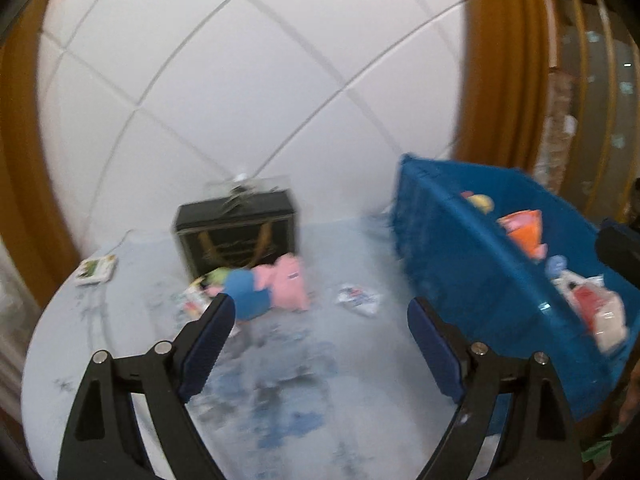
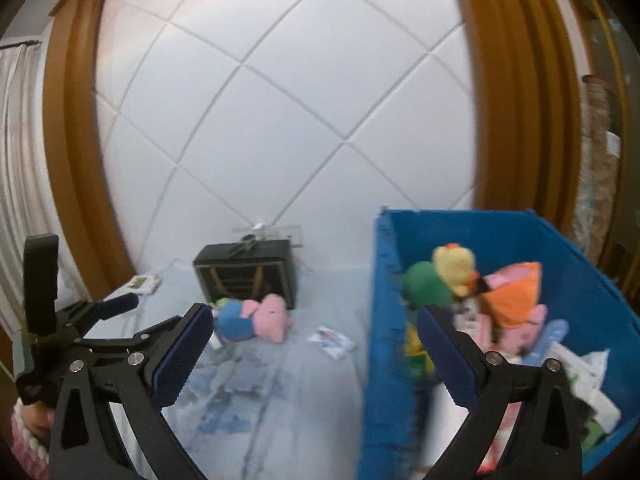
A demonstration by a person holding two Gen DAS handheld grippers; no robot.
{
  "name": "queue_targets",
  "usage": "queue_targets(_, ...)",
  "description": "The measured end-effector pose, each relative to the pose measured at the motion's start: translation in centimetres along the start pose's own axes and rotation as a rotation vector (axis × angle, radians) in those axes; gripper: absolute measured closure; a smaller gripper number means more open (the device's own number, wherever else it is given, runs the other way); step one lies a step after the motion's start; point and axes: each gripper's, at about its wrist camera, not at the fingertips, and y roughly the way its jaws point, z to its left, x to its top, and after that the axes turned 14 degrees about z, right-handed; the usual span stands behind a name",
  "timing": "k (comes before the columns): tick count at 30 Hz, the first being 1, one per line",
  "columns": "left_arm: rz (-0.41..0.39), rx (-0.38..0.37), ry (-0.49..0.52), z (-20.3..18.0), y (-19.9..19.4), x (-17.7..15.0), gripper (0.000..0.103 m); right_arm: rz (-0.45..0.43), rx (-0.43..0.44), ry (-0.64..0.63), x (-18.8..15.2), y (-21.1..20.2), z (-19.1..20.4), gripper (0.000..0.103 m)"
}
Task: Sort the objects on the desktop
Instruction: 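Move both tools back toward the pink pig plush in a blue shirt, then grasp the blue-shirted pig plush with both tools around its body and head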
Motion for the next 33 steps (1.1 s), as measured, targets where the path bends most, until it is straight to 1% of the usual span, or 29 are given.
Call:
queue_targets(4,0.031,0.027,-0.045,4.0,1.4,0.2,0.014,0.041,0.029,-0.01,0.9,3.5,2.8,0.0)
queue_targets(7,0.062,0.039,-0.081,6.3,3.4,0.7,0.014,0.087,0.039,-0.017,1.6,6.9,4.2,0.0)
queue_targets(11,0.11,0.044,-0.124,9.0,6.6,1.4,0.014,0.155,0.041,-0.026,2.5,11.5,5.1,0.0)
queue_targets(14,0.153,0.044,-0.146,10.5,9.8,2.2,0.014,0.209,0.027,-0.017,3.2,15.4,4.8,0.0)
queue_targets(18,0.226,0.036,-0.172,12.3,15.6,3.8,0.014,0.278,0.007,0.006,4.2,21.0,4.0,0.0)
queue_targets(19,0.245,0.035,-0.176,12.7,17.2,4.3,0.014,0.302,-0.002,0.016,4.6,23.0,3.6,0.0)
queue_targets(20,0.264,0.038,-0.18,13.0,18.7,4.8,0.014,0.314,-0.007,0.022,4.7,24.0,3.3,0.0)
queue_targets(24,0.347,0.071,-0.192,14.7,26.2,7.2,0.014,0.391,-0.047,0.053,4.7,30.9,2.6,0.0)
queue_targets(27,0.373,0.099,-0.189,15.5,30.8,9.1,0.014,0.456,-0.052,0.088,4.1,35.6,1.9,0.0)
queue_targets(30,0.387,0.143,-0.203,16.3,35.7,10.7,0.014,0.502,-0.064,0.093,3.6,38.9,1.5,0.0)
queue_targets(31,0.403,0.15,-0.214,16.6,37.3,10.9,0.014,0.516,-0.073,0.09,3.4,40.0,1.4,0.0)
queue_targets(32,0.427,0.142,-0.225,16.8,38.8,10.8,0.014,0.522,-0.078,0.088,3.4,40.6,1.4,0.0)
queue_targets(33,0.45,0.118,-0.234,16.9,40.0,10.5,0.014,0.529,-0.081,0.087,3.2,41.1,1.3,0.0)
